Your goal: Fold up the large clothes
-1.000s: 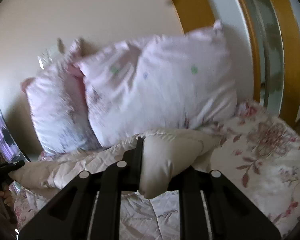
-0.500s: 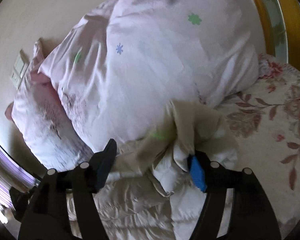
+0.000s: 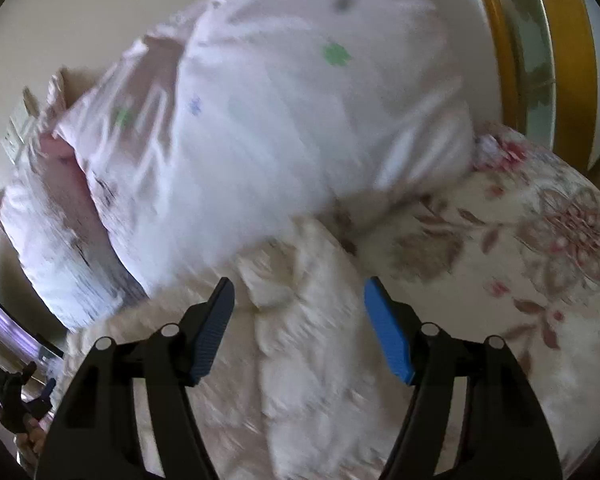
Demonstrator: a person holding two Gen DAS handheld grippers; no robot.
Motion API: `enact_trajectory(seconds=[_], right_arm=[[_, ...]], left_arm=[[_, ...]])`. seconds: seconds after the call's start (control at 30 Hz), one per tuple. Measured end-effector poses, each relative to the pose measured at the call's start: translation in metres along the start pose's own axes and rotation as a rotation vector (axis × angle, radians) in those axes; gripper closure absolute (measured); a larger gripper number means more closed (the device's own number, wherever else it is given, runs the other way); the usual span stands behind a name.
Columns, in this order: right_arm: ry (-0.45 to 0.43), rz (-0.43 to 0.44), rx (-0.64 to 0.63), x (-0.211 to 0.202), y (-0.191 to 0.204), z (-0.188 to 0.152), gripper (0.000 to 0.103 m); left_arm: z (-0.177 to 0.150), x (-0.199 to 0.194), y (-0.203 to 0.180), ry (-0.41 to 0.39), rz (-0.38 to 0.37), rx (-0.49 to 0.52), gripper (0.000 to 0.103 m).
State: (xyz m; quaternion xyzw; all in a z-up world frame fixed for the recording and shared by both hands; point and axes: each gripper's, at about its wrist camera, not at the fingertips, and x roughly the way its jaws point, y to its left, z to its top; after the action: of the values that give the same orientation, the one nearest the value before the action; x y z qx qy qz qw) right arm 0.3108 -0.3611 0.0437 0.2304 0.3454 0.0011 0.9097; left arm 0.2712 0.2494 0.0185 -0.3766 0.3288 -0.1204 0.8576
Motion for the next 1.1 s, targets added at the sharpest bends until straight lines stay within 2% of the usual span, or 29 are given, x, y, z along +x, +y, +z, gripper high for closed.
enact_trajectory(seconds=[0.07, 0.23, 0.27, 0.3, 0.33, 0.37, 0.47, 0.63, 0.8, 0.9, 1.03, 1.1], right_arm=[[0.034, -0.021, 0.000, 0.003, -0.008, -0.006, 0.035], [0.115, -0.050, 0.020, 0.017, -0.022, -0.021, 0.037], [0.123, -0.053, 0.019, 0.019, -0.023, -0.023, 0.043], [0.136, -0.052, 0.018, 0.022, -0.024, -0.025, 0.051], [0.151, -0.044, 0.015, 0.025, -0.024, -0.028, 0.069], [0.166, -0.035, 0.012, 0.027, -0.023, -0.030, 0.079], [0.146, -0.055, -0.001, 0.023, -0.018, -0.036, 0.087], [0.140, -0.113, 0.031, 0.022, -0.022, -0.042, 0.088], [0.140, -0.184, 0.039, 0.023, -0.020, -0.053, 0.089], [0.127, -0.216, -0.018, 0.024, -0.011, -0.055, 0.090], [0.119, -0.171, -0.029, 0.031, -0.007, -0.049, 0.090], [0.130, -0.184, -0.040, 0.037, -0.007, -0.048, 0.090]], left_arm=[[-0.009, 0.004, 0.000, 0.033, 0.049, 0.039, 0.038], [-0.027, 0.016, -0.001, 0.092, 0.115, 0.102, 0.043], [-0.030, 0.018, -0.002, 0.100, 0.133, 0.113, 0.046], [-0.031, 0.020, -0.002, 0.108, 0.146, 0.119, 0.054], [-0.033, 0.022, -0.002, 0.113, 0.153, 0.123, 0.057], [-0.034, 0.024, -0.002, 0.121, 0.161, 0.130, 0.065], [-0.037, 0.029, -0.003, 0.120, 0.206, 0.159, 0.073], [-0.041, 0.036, -0.006, 0.124, 0.273, 0.204, 0.075], [-0.043, 0.042, -0.006, 0.117, 0.308, 0.209, 0.075], [-0.045, 0.042, -0.004, 0.103, 0.317, 0.198, 0.075], [-0.050, 0.034, 0.002, 0.072, 0.320, 0.184, 0.076], [-0.050, 0.033, 0.004, 0.073, 0.317, 0.170, 0.077]])
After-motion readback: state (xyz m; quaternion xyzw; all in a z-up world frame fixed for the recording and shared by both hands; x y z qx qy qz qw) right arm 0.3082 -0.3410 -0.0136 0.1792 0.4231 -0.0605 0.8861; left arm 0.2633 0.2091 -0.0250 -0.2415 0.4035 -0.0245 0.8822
